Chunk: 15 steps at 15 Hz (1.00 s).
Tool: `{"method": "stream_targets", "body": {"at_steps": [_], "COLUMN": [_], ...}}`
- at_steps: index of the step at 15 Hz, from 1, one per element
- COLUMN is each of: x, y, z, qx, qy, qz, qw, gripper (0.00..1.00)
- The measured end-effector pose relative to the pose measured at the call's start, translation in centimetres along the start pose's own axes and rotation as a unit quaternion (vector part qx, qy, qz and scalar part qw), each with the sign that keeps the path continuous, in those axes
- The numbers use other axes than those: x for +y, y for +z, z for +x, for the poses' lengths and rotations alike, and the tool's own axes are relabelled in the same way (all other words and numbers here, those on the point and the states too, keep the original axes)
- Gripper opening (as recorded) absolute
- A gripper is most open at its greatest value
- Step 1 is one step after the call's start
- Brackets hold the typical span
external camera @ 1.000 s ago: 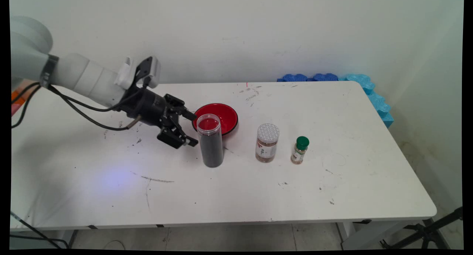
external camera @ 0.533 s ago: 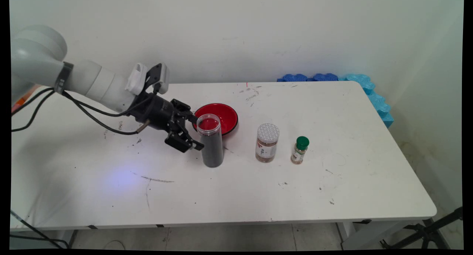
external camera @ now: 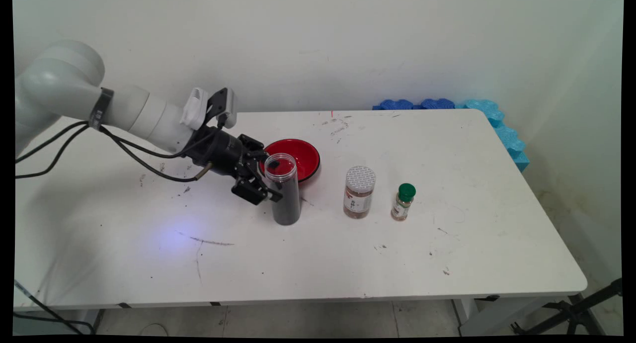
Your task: Pick up the black seasoning powder from the table, then pour the black seasoning powder in the red bowl
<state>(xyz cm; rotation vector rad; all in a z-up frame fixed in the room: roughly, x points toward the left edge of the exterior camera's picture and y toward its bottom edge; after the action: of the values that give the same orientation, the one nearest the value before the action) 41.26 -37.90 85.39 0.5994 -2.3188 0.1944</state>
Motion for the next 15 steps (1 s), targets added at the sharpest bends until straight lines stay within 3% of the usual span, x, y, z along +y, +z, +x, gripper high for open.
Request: {"method": "stream_targets", "body": {"at_steps": [4,5,15], "x": [-0.2,-0.2,0.4], "y": [0.5,0.6,-0.3], "z": [0.1,0.1,0.6], "qx": [0.002,0.002,0.007], "qy": [-0.002,-0.002,0.005], "qz": [0.000,-0.001,-0.020], "qw": [1.0000,1.0000,0.9998], "gripper": [1.00,0.00,0.00]}}
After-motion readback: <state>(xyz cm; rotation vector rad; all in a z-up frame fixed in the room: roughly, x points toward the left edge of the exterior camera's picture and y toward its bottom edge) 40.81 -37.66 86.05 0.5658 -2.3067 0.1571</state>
